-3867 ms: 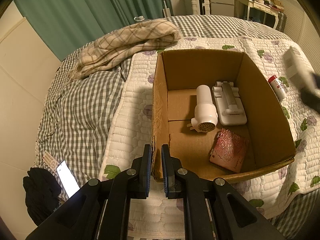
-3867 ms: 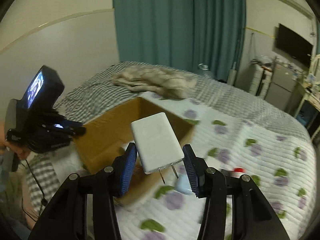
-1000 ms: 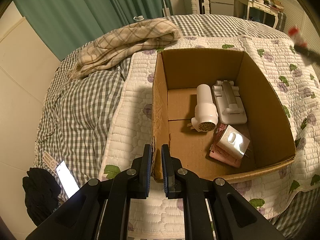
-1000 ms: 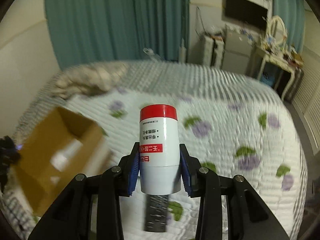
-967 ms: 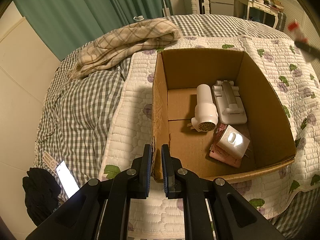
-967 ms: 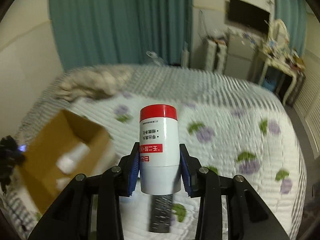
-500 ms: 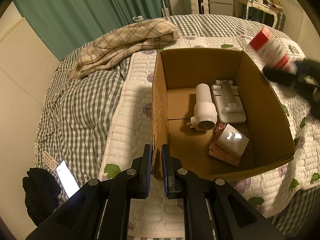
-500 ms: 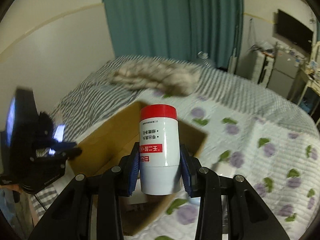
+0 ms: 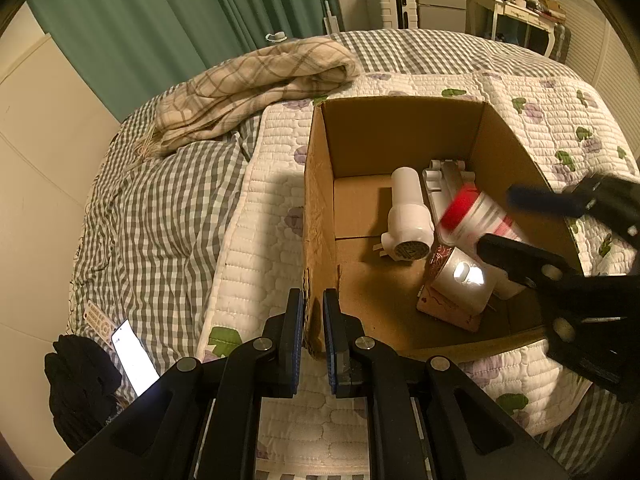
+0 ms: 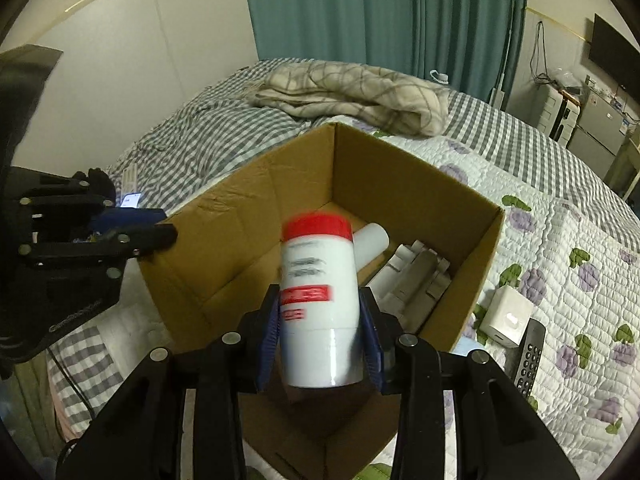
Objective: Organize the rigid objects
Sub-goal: 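Carry the pill bottle with the right tool and drop it into the box, then return the right tool and grasp the light-blue earbud case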
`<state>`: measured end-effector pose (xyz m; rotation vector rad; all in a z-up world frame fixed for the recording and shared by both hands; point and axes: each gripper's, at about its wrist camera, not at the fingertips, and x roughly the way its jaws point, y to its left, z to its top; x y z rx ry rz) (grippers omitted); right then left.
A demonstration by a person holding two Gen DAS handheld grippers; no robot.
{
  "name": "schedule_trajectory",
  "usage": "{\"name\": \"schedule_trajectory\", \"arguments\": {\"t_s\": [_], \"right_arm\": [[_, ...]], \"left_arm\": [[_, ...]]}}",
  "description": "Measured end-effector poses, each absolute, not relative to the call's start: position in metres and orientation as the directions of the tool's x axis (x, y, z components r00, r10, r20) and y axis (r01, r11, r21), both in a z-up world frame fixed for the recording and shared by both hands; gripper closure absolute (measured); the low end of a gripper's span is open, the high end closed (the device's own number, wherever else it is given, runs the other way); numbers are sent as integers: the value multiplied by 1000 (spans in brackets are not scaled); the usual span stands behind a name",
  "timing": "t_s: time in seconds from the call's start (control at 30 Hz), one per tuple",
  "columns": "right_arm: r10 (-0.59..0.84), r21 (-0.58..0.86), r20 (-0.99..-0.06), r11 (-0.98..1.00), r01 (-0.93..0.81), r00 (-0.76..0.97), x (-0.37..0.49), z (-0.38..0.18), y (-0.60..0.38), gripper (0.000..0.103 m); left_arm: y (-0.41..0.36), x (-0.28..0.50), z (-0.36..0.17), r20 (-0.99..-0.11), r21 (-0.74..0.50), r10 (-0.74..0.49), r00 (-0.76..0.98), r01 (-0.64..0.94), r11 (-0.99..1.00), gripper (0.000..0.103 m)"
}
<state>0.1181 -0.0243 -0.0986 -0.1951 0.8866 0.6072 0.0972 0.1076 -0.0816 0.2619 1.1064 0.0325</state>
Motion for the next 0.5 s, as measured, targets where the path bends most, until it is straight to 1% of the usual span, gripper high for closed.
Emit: {"name": "schedule_trajectory", "arguments": {"t_s": [0.03,0.07,0.13,0.23,0.33,0.37,0.5], "right_arm": [[423,89,-759,820,-566,494,117,-91,-29,34],[433,94,-738,825,-557,518,115,-83,-34,22],[448,102,-693,836,-539,565,112,-64,-47,21],[424,89,-644,868,-489,636,111,-39,-70,9],[362,62,-600,910,-410,713,112,-21,-102,6],[350,59,-595,917,-396,724,113,-18,-109,4],[275,38,-590,949,-314,759,120,-15,-149,3]], "left_arm": [[107,97,-82,-880,221,152,449,105,970,93],[107,97,-82,-878,226,156,452,105,969,93],[107,97,-81,-879,223,154,452,105,969,93],[107,97,-81,-879,223,153,453,106,969,93],[107,97,-81,-879,225,156,451,104,969,93],[107,97,-80,-878,225,155,452,104,969,93],[107,96,-80,-878,225,156,452,102,969,93]]}}
